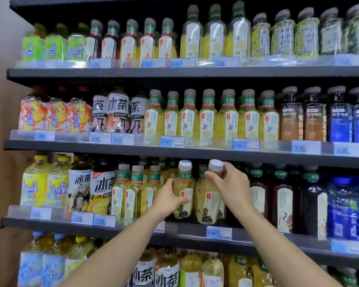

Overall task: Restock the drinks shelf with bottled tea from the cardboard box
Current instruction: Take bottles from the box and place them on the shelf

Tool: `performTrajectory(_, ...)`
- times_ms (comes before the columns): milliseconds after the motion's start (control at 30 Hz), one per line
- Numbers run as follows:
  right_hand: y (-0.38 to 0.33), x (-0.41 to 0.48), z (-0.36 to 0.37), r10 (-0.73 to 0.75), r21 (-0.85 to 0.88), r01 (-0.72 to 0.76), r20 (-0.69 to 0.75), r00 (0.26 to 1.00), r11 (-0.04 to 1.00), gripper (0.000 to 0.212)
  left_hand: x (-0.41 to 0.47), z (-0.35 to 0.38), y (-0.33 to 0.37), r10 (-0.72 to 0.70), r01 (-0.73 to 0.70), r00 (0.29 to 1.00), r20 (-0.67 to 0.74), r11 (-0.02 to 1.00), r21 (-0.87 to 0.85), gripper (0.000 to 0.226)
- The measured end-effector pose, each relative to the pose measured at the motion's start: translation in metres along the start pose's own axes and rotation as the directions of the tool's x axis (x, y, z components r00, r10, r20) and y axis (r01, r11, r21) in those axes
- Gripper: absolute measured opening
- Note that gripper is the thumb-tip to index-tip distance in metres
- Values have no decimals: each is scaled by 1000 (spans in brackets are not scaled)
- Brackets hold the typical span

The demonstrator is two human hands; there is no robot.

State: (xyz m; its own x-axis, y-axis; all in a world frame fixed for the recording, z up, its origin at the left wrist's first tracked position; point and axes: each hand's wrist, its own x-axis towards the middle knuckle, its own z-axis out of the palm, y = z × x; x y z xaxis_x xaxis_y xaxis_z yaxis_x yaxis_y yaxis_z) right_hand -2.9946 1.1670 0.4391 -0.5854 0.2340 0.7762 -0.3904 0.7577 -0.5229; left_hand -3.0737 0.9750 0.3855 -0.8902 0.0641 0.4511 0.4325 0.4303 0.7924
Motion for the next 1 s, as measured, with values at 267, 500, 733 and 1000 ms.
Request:
performTrajectory(267,50,12,47,46,-161,-42,23,999,986,39,46,29,-35,-133,140,983,129,989,-46,40)
performTrajectory(500,77,31,86,183,-74,-171,201,962,982,68,81,45,-41,-144,129,972,183,987,96,45)
performTrajectory(733,101,7,110,282,-195,-236,261,923,952,95,92,54,-45,-214,183,976,45,913,365,45)
performTrajectory(1000,113,9,87,322,-232,-274,205,924,934,92,101,62,-52,-224,202,975,4,888,412,44)
